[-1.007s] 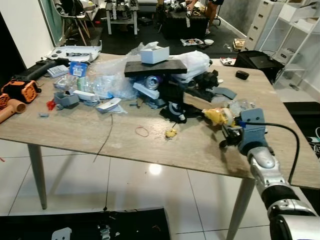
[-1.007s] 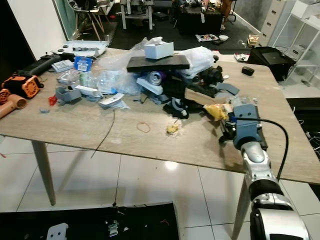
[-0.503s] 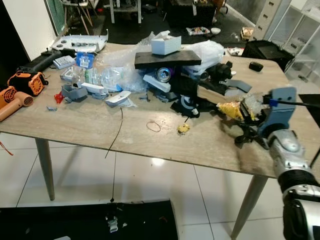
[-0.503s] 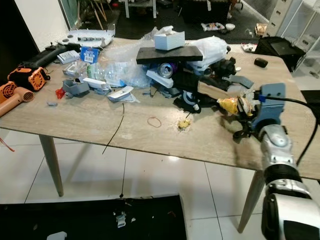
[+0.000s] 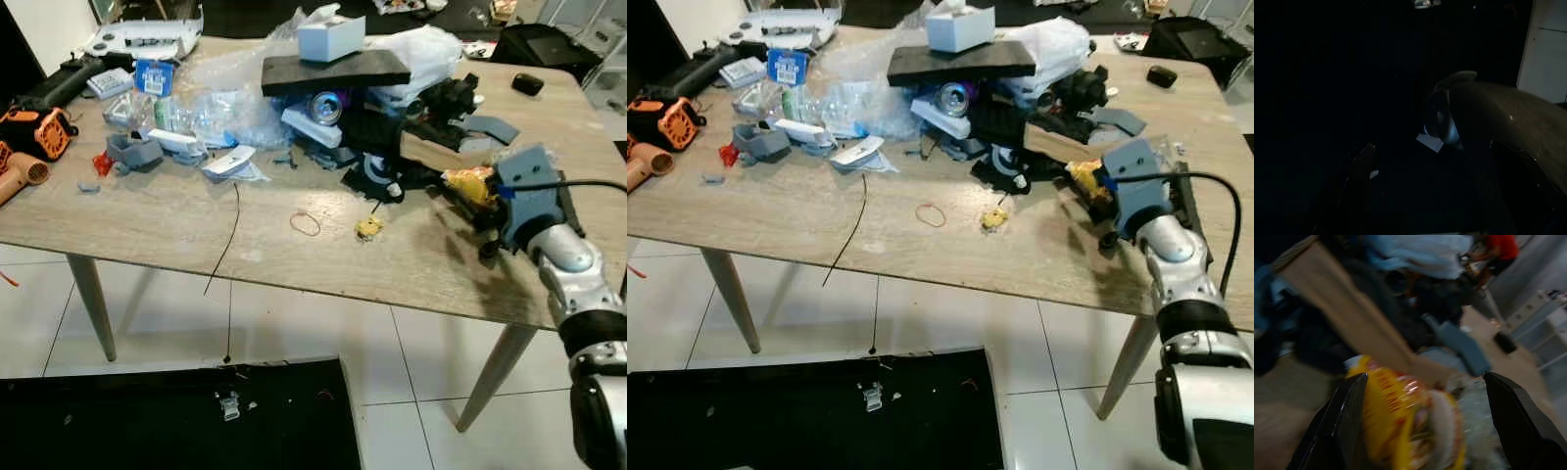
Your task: Picking trash to rubbish bin
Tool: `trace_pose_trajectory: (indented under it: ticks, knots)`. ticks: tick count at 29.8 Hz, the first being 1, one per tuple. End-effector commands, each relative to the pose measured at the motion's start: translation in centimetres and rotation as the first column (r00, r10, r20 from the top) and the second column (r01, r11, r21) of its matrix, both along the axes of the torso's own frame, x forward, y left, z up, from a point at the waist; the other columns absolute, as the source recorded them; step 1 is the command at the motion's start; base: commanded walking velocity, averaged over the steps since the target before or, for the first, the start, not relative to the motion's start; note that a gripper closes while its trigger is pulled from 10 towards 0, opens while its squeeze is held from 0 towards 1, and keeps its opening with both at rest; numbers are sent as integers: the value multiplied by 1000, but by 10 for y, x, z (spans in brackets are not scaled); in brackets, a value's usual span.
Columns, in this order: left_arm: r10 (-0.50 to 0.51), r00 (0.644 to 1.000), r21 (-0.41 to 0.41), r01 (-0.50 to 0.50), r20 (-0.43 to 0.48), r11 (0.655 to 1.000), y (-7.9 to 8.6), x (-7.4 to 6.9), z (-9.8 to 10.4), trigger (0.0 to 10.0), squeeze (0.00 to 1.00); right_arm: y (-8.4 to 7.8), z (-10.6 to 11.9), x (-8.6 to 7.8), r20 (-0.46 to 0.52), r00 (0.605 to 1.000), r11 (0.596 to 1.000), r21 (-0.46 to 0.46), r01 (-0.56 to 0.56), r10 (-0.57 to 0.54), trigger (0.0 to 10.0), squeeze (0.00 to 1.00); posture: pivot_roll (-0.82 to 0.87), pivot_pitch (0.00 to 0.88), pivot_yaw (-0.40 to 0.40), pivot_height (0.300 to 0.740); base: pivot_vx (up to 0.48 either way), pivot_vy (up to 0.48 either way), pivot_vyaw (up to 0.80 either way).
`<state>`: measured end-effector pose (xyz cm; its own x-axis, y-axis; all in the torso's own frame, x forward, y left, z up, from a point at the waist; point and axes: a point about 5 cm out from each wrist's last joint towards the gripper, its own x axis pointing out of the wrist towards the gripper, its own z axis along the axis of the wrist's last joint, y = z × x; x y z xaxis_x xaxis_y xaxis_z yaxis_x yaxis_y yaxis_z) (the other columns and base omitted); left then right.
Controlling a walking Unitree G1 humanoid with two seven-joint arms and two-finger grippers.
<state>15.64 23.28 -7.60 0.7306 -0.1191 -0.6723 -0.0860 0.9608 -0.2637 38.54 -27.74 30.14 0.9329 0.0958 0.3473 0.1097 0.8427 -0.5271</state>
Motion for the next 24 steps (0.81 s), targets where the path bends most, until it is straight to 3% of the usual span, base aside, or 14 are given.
trace_pose_trajectory:
  ticks: [1, 5, 8, 12, 21, 22, 23, 24]
  knots:
    - [9, 999, 5, -9, -39, 1000, 6, -15, -5, 10000, 0, -6, 13, -2, 47, 997, 997, -36, 64, -62, 10000, 0, -76, 430, 36, 740, 0, 0, 0]
    - [4, 998, 11, -4, -55, 1000, 6, -21, -7, 10000, 0, -8, 18, -2, 38, 994, 991, -80, 110, -107, 10000, 0, -74, 443, 38, 740, 0, 0, 0]
    - [-5, 997, 14, 6, -82, 1000, 5, -30, -10, 10000, 0, -9, 10, 1, -21, 992, 988, -92, 123, -125, 10000, 0, -72, 451, 42, 740, 0, 0, 0]
    - [-4, 993, 17, 6, -115, 1000, 6, -43, -14, 10000, 0, -10, -4, 5, -112, 988, 994, 13, 108, -106, 10000, 0, -67, 456, 43, 740, 0, 0, 0]
    - [5, 993, 20, -3, -122, 1000, 8, -49, -15, 10000, 0, -12, -16, 9, -186, 975, 981, 123, 148, -124, 10000, 0, -51, 458, 39, 740, 0, 0, 0]
    - [5, 993, 20, -3, -122, 1000, 8, -49, -15, 10000, 0, -12, -16, 9, -190, 973, 980, 125, 154, -129, 5608, 0, -51, 458, 39, 740, 0, 0, 0]
    - [6, 992, 19, -3, -122, 1000, 8, -49, -15, 10000, 0, -13, -16, 9, -192, 972, 978, 134, 160, -133, 0, 0, -51, 457, 38, 740, 0, 0, 0]
    - [5, 992, 20, -3, -123, 1000, 7, -49, -15, 10000, 0, -13, -16, 9, -196, 971, 976, 141, 164, -135, 0, 0, -51, 456, 37, 740, 0, 0, 0]
